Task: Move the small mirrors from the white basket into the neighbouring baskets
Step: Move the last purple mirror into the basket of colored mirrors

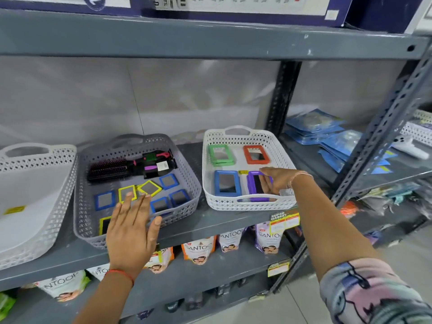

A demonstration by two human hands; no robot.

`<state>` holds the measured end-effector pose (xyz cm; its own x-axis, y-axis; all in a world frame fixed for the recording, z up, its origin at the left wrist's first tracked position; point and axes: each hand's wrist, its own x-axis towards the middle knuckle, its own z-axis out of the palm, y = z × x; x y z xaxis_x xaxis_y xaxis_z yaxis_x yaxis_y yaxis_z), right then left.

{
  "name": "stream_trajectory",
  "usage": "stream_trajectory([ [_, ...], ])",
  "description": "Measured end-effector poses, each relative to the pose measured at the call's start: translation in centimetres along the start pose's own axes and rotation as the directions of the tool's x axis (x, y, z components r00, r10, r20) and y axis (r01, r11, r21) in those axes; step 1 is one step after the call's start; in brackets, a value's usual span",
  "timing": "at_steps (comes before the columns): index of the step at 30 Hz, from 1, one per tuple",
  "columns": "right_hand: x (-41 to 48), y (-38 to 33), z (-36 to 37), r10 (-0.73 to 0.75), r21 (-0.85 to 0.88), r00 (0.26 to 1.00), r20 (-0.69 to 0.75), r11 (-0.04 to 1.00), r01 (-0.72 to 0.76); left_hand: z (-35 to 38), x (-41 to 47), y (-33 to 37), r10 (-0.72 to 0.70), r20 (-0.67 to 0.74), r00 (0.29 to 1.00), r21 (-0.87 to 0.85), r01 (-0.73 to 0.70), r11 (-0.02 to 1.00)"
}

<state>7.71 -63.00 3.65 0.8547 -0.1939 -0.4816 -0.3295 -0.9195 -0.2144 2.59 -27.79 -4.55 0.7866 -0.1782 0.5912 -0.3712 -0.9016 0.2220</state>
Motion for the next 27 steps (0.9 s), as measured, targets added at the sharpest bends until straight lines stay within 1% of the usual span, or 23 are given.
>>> stream_trajectory([
  [2, 0.1, 0.0, 0.1, 0.008, -0.016, 0.999, 0.034, 1.000, -0.007, 0.1, 0.0, 0.0, -0.002, -0.008, 1.000, 0.003, 0.002, 1.000],
  [4, 0.2, 0.2, 0.3, 0.000, 0.016, 0.998, 0.056, 1.000, -0.001, 0.1, 0.0, 0.0, -0.002, -0.011, 1.000, 0.003, 0.002, 1.000],
  [7, 0.2, 0.1, 0.3, 0.001, 0.015, 0.999, 0.048, 1.000, -0.002, 0.2, 0.0, -0.1, 0.000, -0.014, 1.000, 0.001, 0.000, 1.000],
  [10, 0.1, 0.1, 0.3, -0.001, 0.050, 0.994, 0.109, 0.999, -0.004, 0.2, 0.0, -0.1, -0.002, -0.020, 1.000, 0.006, 0.002, 1.000],
  [12, -0.1, -0.1, 0.2, -0.006, 0.012, 0.994, 0.111, 1.000, 0.005, 0.1, 0.0, 0.0, -0.005, -0.018, 1.000, 0.011, 0.006, 1.000],
  [16, 0.2, 0.3, 0.1, -0.046, -0.078, 0.998, 0.053, 0.996, 0.050, 0.1, 0.0, 0.0, -0.007, -0.013, 1.000, 0.010, 0.007, 1.000],
  [17, 0.2, 0.5, -0.2, -0.048, -0.079, 0.998, 0.041, 0.996, 0.051, 0.1, 0.0, 0.0, -0.008, -0.012, 1.000, 0.010, 0.008, 1.000],
  [18, 0.2, 0.8, -0.4, -0.040, -0.042, 0.999, 0.025, 0.998, 0.041, 0.2, 0.0, -0.1, -0.008, -0.011, 1.000, 0.009, 0.008, 1.000],
  [19, 0.2, 0.9, -0.5, -0.030, 0.006, 0.999, -0.016, 1.000, 0.030, 0.2, 0.0, -0.1, -0.008, -0.011, 1.000, 0.008, 0.008, 1.000],
  [20, 0.2, 0.8, -0.6, -0.025, 0.050, 0.995, -0.094, 0.998, 0.029, 0.2, 0.0, -0.1, -0.008, -0.012, 1.000, 0.006, 0.008, 1.000],
  [22, 0.0, 0.2, -0.3, -0.002, 0.107, 0.957, -0.292, 0.994, 0.034, 0.2, 0.0, 0.0, -0.004, -0.017, 1.000, 0.001, 0.004, 1.000],
  [23, -0.1, -0.2, -0.1, 0.033, 0.116, 0.942, -0.334, 0.993, 0.006, 0.2, 0.0, 0.0, -0.002, -0.020, 1.000, -0.001, 0.002, 1.000],
  [25, -0.2, -1.2, 0.5, 0.115, 0.139, 0.948, -0.296, 0.987, -0.076, 0.2, 0.0, 0.0, 0.000, -0.021, 1.000, 0.001, 0.000, 1.000],
  [27, -0.2, -1.8, 1.0, 0.171, 0.181, 0.953, -0.250, 0.975, -0.128, 0.1, 0.0, 0.0, 0.002, -0.015, 1.000, 0.000, -0.002, 1.000],
])
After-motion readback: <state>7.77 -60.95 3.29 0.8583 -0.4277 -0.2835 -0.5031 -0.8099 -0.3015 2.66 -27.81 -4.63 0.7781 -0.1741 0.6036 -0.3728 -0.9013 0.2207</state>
